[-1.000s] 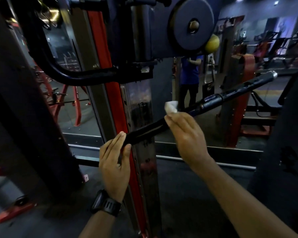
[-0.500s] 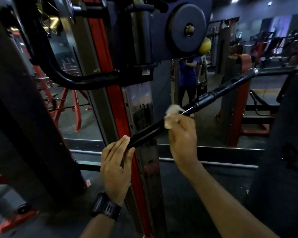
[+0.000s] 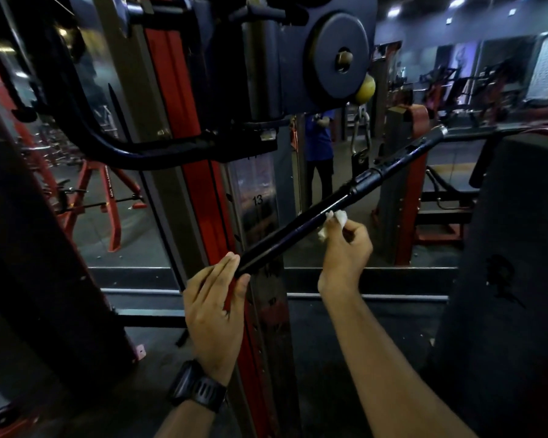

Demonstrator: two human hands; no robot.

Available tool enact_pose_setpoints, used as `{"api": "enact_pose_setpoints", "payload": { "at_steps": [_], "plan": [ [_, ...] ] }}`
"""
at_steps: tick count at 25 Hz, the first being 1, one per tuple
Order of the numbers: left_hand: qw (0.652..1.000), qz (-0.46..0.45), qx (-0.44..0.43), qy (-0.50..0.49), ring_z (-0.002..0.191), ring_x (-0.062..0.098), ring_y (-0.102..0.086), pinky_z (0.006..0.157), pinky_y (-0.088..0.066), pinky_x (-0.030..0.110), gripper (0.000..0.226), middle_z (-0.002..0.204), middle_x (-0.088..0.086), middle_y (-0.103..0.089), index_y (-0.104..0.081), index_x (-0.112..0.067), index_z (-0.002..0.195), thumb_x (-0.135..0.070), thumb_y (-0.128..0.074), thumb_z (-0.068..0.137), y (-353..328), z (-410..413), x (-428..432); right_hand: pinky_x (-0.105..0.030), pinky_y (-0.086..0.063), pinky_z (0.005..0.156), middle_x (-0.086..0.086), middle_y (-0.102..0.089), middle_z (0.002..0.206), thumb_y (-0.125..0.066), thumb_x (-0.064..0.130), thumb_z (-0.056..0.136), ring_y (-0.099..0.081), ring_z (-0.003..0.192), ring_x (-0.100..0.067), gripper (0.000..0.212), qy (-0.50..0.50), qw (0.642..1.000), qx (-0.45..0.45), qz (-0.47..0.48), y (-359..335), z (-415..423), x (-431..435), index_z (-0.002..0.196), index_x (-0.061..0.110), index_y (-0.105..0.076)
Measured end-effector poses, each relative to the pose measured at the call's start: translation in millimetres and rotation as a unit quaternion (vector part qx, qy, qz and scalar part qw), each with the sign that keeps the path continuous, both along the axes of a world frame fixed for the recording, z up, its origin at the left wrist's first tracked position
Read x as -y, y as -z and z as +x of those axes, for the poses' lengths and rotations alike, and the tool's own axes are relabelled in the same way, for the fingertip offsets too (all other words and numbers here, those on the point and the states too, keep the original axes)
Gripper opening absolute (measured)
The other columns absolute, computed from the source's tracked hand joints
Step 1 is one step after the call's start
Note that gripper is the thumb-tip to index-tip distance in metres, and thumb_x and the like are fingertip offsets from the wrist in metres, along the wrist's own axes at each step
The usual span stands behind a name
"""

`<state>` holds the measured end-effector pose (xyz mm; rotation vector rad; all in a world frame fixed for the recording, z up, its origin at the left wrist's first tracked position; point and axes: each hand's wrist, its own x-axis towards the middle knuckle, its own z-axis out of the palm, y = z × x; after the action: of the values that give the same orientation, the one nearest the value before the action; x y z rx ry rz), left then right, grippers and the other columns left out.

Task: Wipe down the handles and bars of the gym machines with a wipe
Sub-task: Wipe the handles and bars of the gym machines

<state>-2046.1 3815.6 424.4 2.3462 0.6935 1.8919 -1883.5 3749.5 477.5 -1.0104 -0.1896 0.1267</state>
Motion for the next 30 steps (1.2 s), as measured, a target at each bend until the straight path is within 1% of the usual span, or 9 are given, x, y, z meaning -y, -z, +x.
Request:
{"api": "enact_pose_setpoints", "payload": {
  "at_steps": [3,7,10,14,17,20,23,28,30],
  "plan": [
    [1.000,-0.003,0.009,-0.004,0.114,0.011,-0.051,0.091,-0.049,0.041,0.037,0.124,-0.005,-0.060,-0.062,-0.011,0.123,-0.032,-0.055,0.093,0,-5,-4,-0.021,-0.051,0.072,0.002,-0.064,0.080,-0.064,0.023,0.092,-0.059,0.075,-0.005,0.010,-0.040,0.999,-0.031,0.015,-6,-10,-2,0.091,0.014,-0.061],
    [1.000,0.011,0.006,0.000,0.114,0.008,-0.048,0.091,-0.048,0.039,0.036,0.124,-0.005,-0.060,-0.060,-0.013,0.124,-0.029,-0.057,0.092,-3,-7,-6,-0.016,-0.047,0.059,0.006,-0.059,0.075,-0.058,0.021,0.096,-0.054,0.065,-0.002,0.011,-0.019,0.995,-0.090,0.043,-23,4,2,0.103,0.012,-0.061],
    [1.000,0.004,0.018,-0.002,0.114,0.009,-0.050,0.089,-0.051,0.043,0.036,0.125,-0.004,-0.060,-0.060,-0.012,0.124,-0.028,-0.057,0.092,-2,-6,-6,-0.023,-0.049,0.070,0.002,-0.061,0.081,-0.062,0.023,0.093,-0.055,0.073,-0.008,0.008,-0.086,0.994,-0.067,0.014,-11,-23,0,0.097,0.016,-0.063],
    [1.000,0.016,-0.013,0.005,0.115,0.006,-0.047,0.088,-0.050,0.042,0.038,0.128,-0.006,-0.057,-0.055,-0.015,0.129,-0.031,-0.055,0.094,0,-7,-2,-0.025,-0.049,0.076,0.001,-0.062,0.087,-0.058,0.022,0.096,-0.060,0.086,-0.012,0.007,-0.079,0.985,-0.136,0.073,-9,-31,-3,0.101,0.016,-0.060],
    [1.000,-0.002,0.007,-0.004,0.115,0.006,-0.047,0.090,-0.049,0.040,0.038,0.129,-0.007,-0.056,-0.058,-0.013,0.129,-0.031,-0.054,0.095,-1,-6,-1,-0.030,-0.054,0.080,-0.004,-0.065,0.090,-0.057,0.017,0.097,-0.063,0.083,-0.014,0.007,-0.165,0.977,-0.119,0.068,-2,-51,-4,0.103,0.015,-0.059],
    [1.000,-0.002,0.000,-0.004,0.113,0.012,-0.051,0.089,-0.050,0.042,0.038,0.129,-0.007,-0.057,-0.057,-0.013,0.129,-0.028,-0.056,0.094,-3,-5,-1,-0.026,-0.054,0.075,-0.003,-0.064,0.087,-0.054,0.013,0.098,-0.063,0.076,-0.011,0.007,-0.157,0.970,-0.155,0.103,-1,-56,-4,0.100,0.016,-0.059],
    [1.000,0.010,0.003,-0.006,0.113,0.010,-0.050,0.089,-0.051,0.043,0.037,0.130,-0.006,-0.057,-0.055,-0.015,0.130,-0.029,-0.055,0.095,-3,-7,1,-0.035,-0.054,0.084,-0.006,-0.068,0.092,-0.052,0.019,0.099,-0.066,0.085,-0.019,0.008,-0.204,0.964,-0.162,0.059,-3,-71,-4,0.103,0.017,-0.060],
    [0.999,0.028,-0.024,-0.010,0.115,0.007,-0.048,0.093,-0.045,0.034,0.038,0.131,-0.007,-0.055,-0.053,-0.017,0.131,-0.030,-0.054,0.095,0,-10,-1,-0.037,-0.053,0.085,-0.006,-0.070,0.103,-0.053,0.024,0.099,-0.068,0.095,-0.018,0.010,-0.201,0.966,-0.163,0.025,4,-84,-3,0.105,0.023,-0.061],
    [0.999,0.034,-0.022,-0.015,0.114,0.011,-0.051,0.093,-0.044,0.033,0.038,0.131,-0.006,-0.055,-0.052,-0.017,0.131,-0.030,-0.053,0.095,-1,-10,-3,-0.038,-0.053,0.083,-0.006,-0.071,0.106,-0.053,0.026,0.098,-0.068,0.097,-0.020,0.012,-0.251,0.954,-0.162,-0.009,5,-93,-2,0.107,0.026,-0.062]
  ]
}}
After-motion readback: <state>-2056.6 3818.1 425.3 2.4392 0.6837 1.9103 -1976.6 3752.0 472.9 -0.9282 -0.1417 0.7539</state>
